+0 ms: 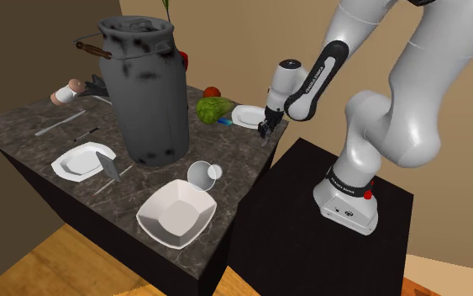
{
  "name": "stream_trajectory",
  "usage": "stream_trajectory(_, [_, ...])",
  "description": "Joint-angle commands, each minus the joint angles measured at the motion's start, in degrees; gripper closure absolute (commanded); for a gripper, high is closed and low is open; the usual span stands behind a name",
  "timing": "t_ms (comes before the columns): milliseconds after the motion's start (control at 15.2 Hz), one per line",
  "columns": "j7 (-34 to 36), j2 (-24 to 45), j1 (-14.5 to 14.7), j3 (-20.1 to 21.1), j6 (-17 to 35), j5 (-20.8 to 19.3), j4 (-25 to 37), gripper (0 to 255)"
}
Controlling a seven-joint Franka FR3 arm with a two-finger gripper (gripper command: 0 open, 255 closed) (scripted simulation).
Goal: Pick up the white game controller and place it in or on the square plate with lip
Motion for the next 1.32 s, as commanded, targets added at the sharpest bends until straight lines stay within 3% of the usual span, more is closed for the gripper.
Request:
stream_trajectory(0, [11.82, -6.86, 2.24, -5.80, -6.19, -17.33, 1.05, 255])
stream_trajectory(132, [12.84, -10.38, -4.23, 0.32, -9.66, -19.48, 1.15, 255])
stream_trajectory(198, [7.99, -7.90, -1.36, -2.28, -8.15, -13.94, 2.41, 255])
stream_trajectory(264, [1.87, -5.18, 3.27, -6.27, -6.64, -6.64, 3.54, 255])
stream_trajectory(330, [-8.87, -1.05, 9.45, -10.43, -4.67, 7.06, 4.26, 255])
stream_trajectory(396, [-21.86, 3.12, 3.73, -1.89, -3.78, 23.82, 5.43, 255])
stream_trajectory(462, [-32.21, 6.42, 0.46, 3.32, -4.19, 36.88, 7.43, 255])
stream_trajectory(528, [-32.42, 6.83, -10.89, 13.50, -4.77, 35.94, 9.55, 255])
stream_trajectory(660, [-39.33, 10.15, -19.05, 21.21, -6.38, 43.21, 14.06, 255])
stream_trajectory(924, [-47.83, 16.43, -29.41, 29.27, -10.29, 51.17, 23.55, 255])
stream_trajectory(1188, [-52.65, 22.91, -37.10, 33.80, -14.96, 55.07, 34.13, 255])
stream_trajectory(1254, [-53.15, 23.59, -37.74, 34.59, -14.40, 55.81, 34.24, 255])
